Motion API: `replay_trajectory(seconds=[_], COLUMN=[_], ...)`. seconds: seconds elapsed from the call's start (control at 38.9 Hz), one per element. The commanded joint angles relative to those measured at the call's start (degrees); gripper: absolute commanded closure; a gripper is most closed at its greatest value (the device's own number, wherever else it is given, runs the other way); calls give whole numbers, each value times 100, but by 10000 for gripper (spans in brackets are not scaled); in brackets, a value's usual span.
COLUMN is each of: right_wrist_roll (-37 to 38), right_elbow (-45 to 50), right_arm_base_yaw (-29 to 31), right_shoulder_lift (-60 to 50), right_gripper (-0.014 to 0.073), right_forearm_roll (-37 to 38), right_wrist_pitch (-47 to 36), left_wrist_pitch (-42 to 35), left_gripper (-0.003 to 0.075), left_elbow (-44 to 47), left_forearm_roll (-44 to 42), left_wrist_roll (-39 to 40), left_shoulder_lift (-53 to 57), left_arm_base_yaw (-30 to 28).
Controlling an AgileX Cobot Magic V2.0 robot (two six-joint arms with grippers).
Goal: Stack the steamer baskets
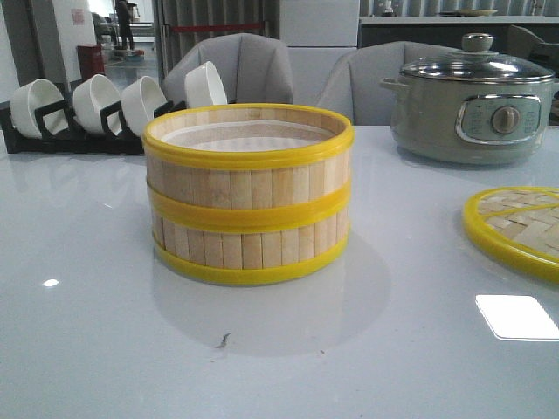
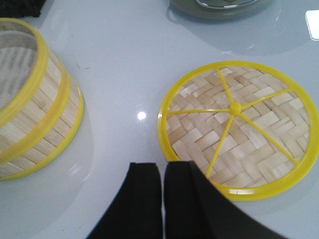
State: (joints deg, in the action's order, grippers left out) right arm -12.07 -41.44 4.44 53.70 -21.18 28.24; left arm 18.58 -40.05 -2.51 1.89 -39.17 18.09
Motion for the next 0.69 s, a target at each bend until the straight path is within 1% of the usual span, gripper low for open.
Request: replay_trajectory(seconds=[0.0,0.1,0.15,0.36,0.49,0.67], right_wrist_roll=[-221,-263,-263,-263,-263,-263], right_elbow=[-209,-209,-209,-295,-807,-1920], right_arm_base_yaw=[12,12,12,17,176,363], right_shoulder_lift=[195,514,667,1300,1966,2962], right_gripper=[329,262,249,247,246,246], right_forearm_roll=[-109,-109,-109,115,266,312], right_wrist_pitch=[-373,-383,-420,-929,-846,-365], left_wrist_pitch=[-445,-445,-445,-445,-445,-445], left_gripper=[628,628,628,628,628,628], left_elbow=[-163,-163,-163,-163,-163,-163], left_forearm_roll=[45,45,45,45,45,45], left_wrist_roll=[69,69,69,69,69,69], left_shoulder_lift=[0,0,0,0,0,0], left_arm_base_yaw=[-13,-13,-13,-13,-13,-13])
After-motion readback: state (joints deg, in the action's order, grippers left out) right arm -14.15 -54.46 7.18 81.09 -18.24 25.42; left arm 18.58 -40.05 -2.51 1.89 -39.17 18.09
